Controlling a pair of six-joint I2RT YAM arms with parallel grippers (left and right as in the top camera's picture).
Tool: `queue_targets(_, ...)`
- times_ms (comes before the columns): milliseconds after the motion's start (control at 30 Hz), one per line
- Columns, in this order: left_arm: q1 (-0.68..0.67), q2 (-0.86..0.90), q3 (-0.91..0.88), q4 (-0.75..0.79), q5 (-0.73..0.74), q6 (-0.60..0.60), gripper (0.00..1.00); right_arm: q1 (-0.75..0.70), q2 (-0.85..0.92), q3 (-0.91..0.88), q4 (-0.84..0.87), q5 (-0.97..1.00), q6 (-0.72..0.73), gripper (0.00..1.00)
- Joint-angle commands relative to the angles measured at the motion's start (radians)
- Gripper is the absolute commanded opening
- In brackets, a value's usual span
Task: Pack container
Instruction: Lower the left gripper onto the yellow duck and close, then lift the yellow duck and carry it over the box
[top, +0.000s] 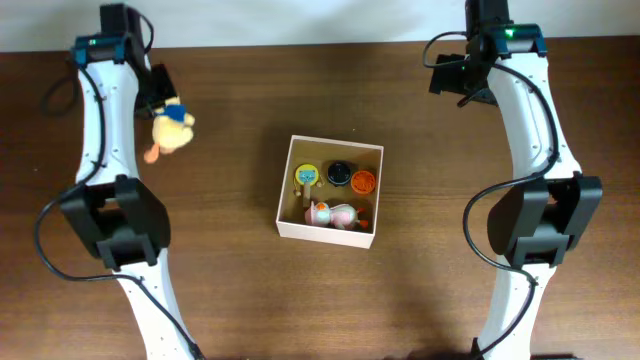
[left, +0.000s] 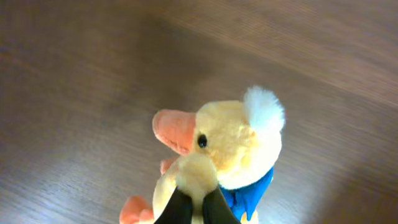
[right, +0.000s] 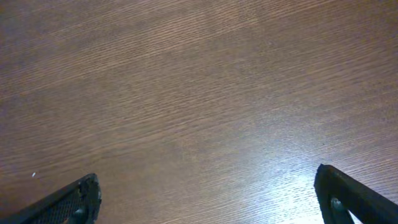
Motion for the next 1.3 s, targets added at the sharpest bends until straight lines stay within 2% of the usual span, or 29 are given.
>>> queue_targets(0,-0.039,-0.005,0.096,-0.039,0.011,0.088,0.02,-0.003,0.004,-0.005,0.0,0.002,0.009,0.99)
queue_targets(300,-0.154,-0.005,0.213,-0.156,0.011,0.27,0.02,-0.003,0.004,-0.005,0.0,0.002,0.009,0.99)
queue_targets(567,-0.312,-0.012,0.258,-0.305,0.011,0.417,0.02,-0.003,0.004,-0.005,0.0,0.002,0.009,0.99)
queue_targets(967,-0.505,-0.09,0.263,-0.394,0.011,0.43,0.02,-0.003,0.004,-0.005,0.0,0.002,0.009,0.99)
queue_targets(1267,-0.563,-0.132,0.263,-0.403,0.003,0.431,0.02,-0.003,0.004,-0.005,0.0,0.002,0.009,0.98)
